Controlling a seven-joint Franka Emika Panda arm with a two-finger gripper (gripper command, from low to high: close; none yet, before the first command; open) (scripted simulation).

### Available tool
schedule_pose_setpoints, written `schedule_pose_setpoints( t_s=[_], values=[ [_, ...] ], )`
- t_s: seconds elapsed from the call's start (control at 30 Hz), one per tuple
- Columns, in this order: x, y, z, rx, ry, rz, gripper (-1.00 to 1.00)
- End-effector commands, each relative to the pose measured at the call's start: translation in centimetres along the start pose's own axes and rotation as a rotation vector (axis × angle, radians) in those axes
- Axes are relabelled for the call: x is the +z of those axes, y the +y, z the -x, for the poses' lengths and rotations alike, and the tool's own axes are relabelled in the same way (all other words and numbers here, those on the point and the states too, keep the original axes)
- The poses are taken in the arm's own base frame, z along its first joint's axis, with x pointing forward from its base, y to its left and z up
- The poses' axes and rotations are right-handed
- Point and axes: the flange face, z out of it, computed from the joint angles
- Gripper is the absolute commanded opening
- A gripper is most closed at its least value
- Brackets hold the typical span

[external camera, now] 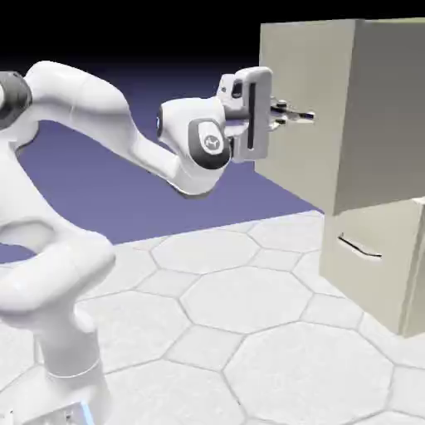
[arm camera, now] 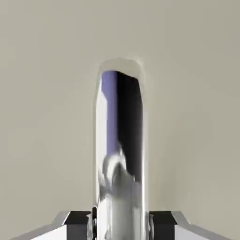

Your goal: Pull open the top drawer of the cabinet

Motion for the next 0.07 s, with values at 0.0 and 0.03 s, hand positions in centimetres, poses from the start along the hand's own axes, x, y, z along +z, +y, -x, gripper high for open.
schedule_pose_setpoints(
  t_s=[0.0,0.03],
  values=[
    [-1.0,0.0,0.0,-0.003,-0.002,0.000,1.00],
    [-2.1,0.0,-0.1,-0.005,-0.002,0.000,1.00]
  ],
)
